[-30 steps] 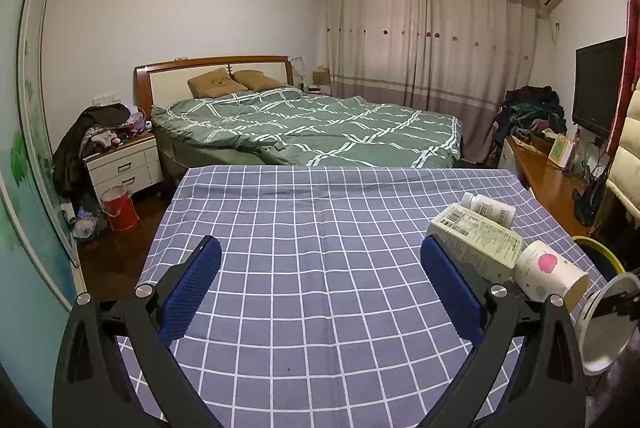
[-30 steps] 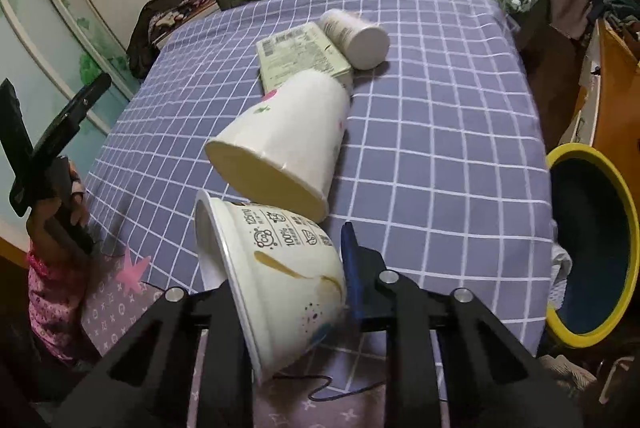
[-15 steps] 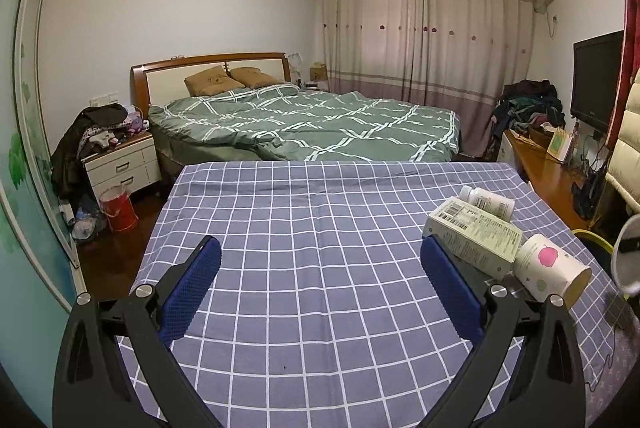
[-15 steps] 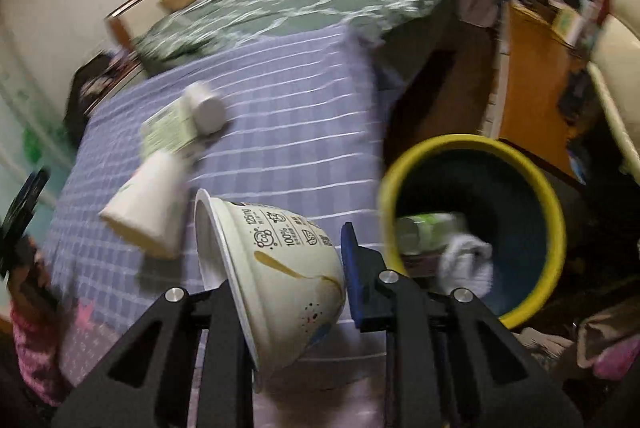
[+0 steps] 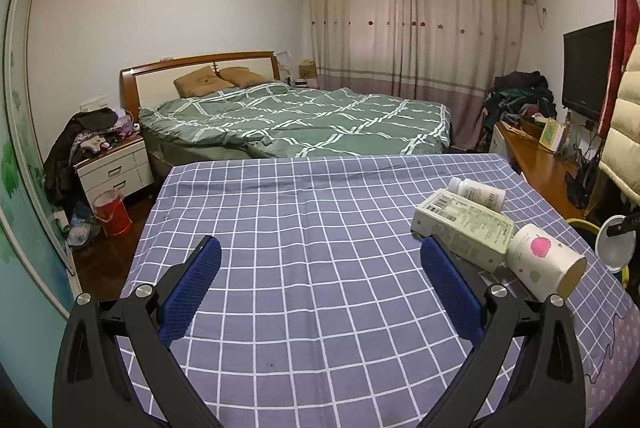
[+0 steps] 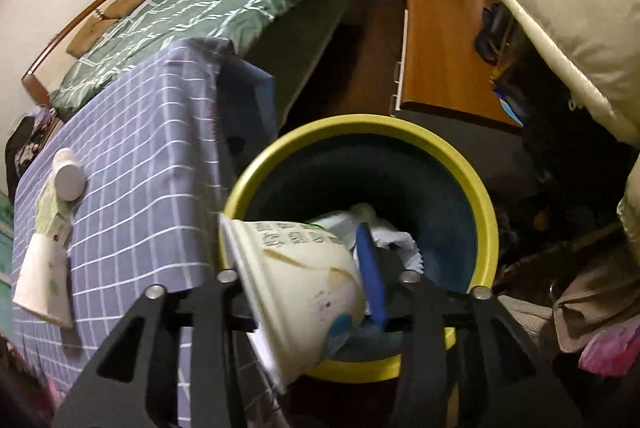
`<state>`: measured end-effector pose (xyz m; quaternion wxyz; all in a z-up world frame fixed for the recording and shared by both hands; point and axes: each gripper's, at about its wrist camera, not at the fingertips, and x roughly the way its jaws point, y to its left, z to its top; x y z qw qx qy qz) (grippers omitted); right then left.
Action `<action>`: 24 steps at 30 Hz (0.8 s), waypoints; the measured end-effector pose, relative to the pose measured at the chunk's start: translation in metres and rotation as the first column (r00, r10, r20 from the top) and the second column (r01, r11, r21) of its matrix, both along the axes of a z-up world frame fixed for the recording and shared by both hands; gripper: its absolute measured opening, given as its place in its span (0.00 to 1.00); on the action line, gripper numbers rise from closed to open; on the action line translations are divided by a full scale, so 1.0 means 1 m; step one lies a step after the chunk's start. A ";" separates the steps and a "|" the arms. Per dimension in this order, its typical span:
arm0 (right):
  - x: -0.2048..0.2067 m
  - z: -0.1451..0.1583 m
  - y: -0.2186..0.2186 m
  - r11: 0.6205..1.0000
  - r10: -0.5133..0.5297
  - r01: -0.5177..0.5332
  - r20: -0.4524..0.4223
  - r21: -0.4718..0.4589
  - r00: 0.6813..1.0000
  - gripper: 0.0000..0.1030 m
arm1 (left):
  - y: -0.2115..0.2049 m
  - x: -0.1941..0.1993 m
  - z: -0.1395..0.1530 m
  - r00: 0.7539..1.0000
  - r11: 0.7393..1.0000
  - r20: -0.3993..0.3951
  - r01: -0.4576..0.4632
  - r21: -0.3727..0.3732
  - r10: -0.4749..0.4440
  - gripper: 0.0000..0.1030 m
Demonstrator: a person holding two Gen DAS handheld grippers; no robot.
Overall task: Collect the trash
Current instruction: 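Open the right tool to drop the white bowl into the bin, then grasp the white paper cup with pink print with the left tool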
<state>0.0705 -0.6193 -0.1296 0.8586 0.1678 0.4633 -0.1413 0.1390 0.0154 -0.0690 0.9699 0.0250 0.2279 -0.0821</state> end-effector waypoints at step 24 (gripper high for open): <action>-0.013 -0.007 -0.002 1.000 -0.005 0.004 0.040 0.030 0.999 0.49 | -0.133 -0.015 0.000 0.851 0.874 -0.198 0.475 -0.099 -0.486 0.95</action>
